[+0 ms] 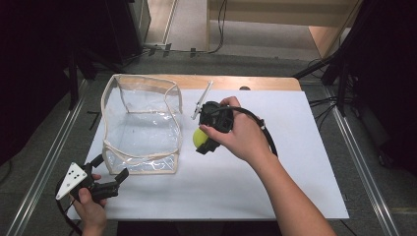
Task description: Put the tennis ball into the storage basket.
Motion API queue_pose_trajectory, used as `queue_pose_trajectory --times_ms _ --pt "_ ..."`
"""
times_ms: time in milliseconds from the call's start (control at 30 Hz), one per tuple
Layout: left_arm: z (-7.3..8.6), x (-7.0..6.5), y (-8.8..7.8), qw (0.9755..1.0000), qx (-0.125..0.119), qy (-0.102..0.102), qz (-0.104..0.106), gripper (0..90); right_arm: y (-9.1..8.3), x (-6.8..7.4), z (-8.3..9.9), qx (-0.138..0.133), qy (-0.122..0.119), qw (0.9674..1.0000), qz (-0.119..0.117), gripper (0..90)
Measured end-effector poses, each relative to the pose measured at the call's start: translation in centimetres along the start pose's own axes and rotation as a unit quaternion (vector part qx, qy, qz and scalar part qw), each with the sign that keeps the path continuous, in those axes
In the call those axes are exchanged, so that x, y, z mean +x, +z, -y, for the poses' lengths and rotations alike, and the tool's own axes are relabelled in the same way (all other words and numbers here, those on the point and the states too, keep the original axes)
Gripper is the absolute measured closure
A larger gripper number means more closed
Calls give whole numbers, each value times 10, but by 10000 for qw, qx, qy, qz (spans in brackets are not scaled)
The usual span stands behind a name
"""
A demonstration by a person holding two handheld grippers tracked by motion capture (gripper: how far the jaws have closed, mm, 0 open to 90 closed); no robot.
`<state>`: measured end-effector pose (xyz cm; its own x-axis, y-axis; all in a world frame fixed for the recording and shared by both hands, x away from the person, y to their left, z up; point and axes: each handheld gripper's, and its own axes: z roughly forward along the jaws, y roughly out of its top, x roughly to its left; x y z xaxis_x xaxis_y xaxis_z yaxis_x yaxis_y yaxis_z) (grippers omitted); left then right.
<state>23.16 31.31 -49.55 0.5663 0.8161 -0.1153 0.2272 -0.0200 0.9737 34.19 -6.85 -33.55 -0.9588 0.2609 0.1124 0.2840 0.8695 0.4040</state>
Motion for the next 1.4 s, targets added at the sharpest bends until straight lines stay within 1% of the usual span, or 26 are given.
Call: queue_pose_trajectory --times_ms 33,100,167,200,300,333,367,600,667,700,800,933,1133,1400 --pt "0 0 0 10000 2 -1 3 0 -1 1 -1 3 49 10000 10 236" --pt "0 0 0 10000 0 -2 3 0 -2 0 -2 -21 59 10000 21 236" --pt "0 0 0 10000 -2 1 5 0 -3 -1 -4 -55 8 10000 -9 236" --pt "0 0 0 10000 -2 -1 6 0 -3 -1 -5 -29 41 10000 6 236" --pt "0 0 0 10000 1 -8 7 0 -4 -1 -8 -19 40 10000 10 236" --pt "0 0 0 10000 2 -3 7 0 -4 -1 -9 -27 2 10000 7 236" --pt "0 0 0 10000 0 -2 8 0 -4 -1 -10 -31 25 10000 11 236" --pt "0 0 0 10000 -1 -13 14 0 -6 -1 -18 -27 -82 10000 -2 236" --pt "0 0 0 10000 1 -8 16 0 -7 0 -20 -25 -54 10000 9 236" --pt "0 0 0 10000 -4 -14 16 0 -8 0 -21 3 -95 10000 18 236" --pt "0 0 0 10000 -15 -26 17 0 -10 0 -24 -42 -108 9999 12 236" --pt "0 0 0 10000 -16 -27 20 0 -11 0 -28 -9 -127 9999 12 236" --pt "0 -1 1 10000 3 11 11 0 -11 1 -36 -29 -187 9998 -52 236" --pt "0 -1 1 10000 4 16 16 0 -13 3 -48 -25 -289 9996 -70 236"
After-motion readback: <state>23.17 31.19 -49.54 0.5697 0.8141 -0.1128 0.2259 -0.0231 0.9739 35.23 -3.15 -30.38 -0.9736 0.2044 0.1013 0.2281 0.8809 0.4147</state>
